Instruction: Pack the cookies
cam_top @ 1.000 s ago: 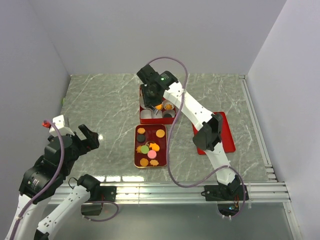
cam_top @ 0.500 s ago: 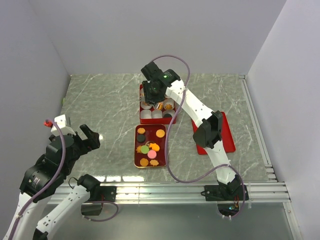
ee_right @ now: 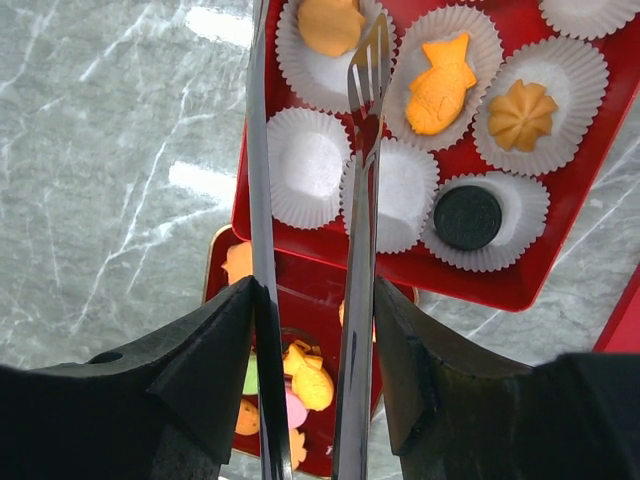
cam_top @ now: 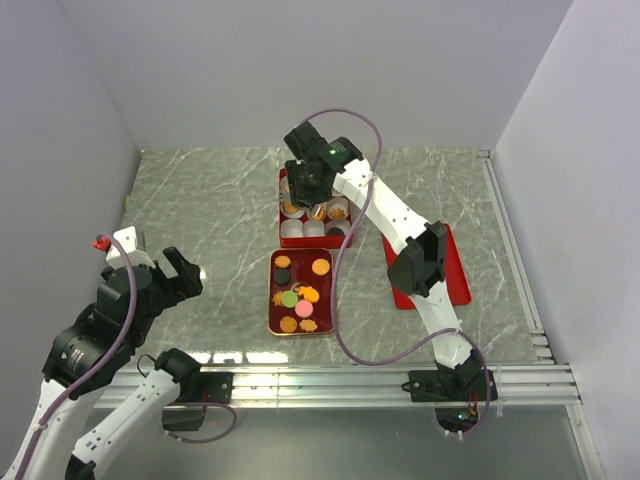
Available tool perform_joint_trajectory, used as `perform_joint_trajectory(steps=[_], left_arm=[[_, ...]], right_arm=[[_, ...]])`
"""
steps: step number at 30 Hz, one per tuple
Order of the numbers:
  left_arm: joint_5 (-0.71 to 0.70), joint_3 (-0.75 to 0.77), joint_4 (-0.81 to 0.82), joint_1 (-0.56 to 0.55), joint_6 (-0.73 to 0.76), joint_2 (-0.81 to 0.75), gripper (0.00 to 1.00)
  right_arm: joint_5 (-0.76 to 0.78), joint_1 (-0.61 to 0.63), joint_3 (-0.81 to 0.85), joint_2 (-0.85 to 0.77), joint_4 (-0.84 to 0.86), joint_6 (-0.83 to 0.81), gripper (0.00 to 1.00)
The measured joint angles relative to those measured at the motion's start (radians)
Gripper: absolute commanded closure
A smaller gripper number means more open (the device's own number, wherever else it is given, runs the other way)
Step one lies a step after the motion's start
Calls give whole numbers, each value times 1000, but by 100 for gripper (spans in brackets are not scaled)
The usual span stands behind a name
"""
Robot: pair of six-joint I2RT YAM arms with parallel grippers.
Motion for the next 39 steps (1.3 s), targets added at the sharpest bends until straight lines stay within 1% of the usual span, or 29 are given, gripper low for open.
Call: perform_joint_trajectory(steps=[2, 5, 14, 17, 19, 23, 29, 34, 39], left_arm=[[0, 0, 0, 0, 0, 5, 1], [0, 0, 0, 0, 0, 13, 0], [0, 0, -1, 0, 0, 66, 1], [0, 0, -1, 0, -1, 68, 1], [0, 0, -1, 0, -2, 68, 0], [1, 0, -1, 0, -3, 71, 1], [0, 0, -1, 0, -3, 81, 0], [0, 0, -1, 0, -3, 74, 0], [-7, 0, -1, 0, -11, 66, 1]], right_arm=[[-1, 0, -20, -27, 0, -6, 44], [3, 0, -112, -113, 5, -21, 44], [14, 26, -549, -520, 16, -49, 42], [3, 62, -676, -612, 15, -47, 42], [-2, 109, -753, -653, 9, -43, 42], [-1, 228, -845, -675, 1, -29, 42], [13, 374, -915, -673, -17, 1, 43], [45, 431, -916, -650, -37, 20, 43], [54, 457, -916, -613, -51, 24, 43]])
